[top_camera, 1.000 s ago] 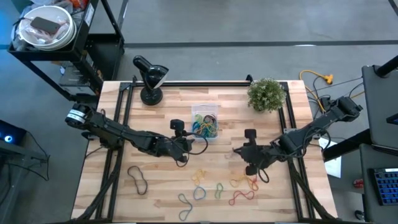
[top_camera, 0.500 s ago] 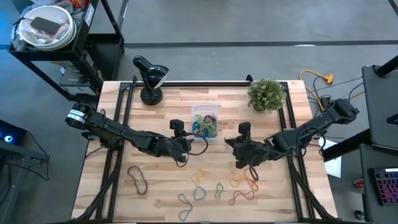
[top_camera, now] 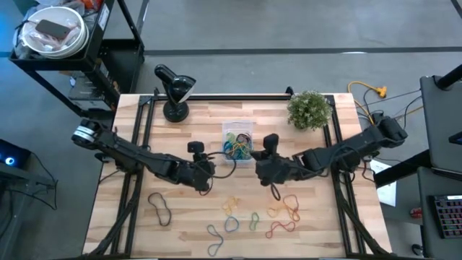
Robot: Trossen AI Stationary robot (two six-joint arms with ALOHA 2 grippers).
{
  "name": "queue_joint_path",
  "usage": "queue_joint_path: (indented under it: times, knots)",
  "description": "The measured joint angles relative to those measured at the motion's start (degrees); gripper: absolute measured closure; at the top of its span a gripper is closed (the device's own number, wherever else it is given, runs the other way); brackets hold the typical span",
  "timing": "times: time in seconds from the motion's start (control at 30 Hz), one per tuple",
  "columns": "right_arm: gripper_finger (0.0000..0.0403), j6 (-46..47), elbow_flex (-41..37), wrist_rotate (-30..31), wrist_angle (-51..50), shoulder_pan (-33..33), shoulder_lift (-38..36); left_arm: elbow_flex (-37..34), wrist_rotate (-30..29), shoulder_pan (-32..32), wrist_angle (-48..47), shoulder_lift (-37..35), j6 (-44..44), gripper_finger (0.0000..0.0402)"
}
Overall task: Pick and place rubber bands into bin
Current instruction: Put blue rubberband into the transparent bin
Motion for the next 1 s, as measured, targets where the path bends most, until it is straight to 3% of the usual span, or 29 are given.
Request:
queue_joint_path:
  times: [0.3,0.83,1.0]
  knots:
    - [0.0394,-7.61,2.69,-2.71,5.77,-4.08,1.17,-0.43,8.94,-4.61,-0.08,0.58,-6.63,0.0276]
    - [0.0394,-5.09,-0.43,-24.9,11.48,-16.95,1.63,-0.5,10.97,-5.88,0.07,0.69,-6.51,0.0276]
    - [0.0394,-4.29,-2.26,-27.52,15.72,-19.38,4.3,-0.93,10.97,-5.9,0.06,0.69,-6.29,0.0276]
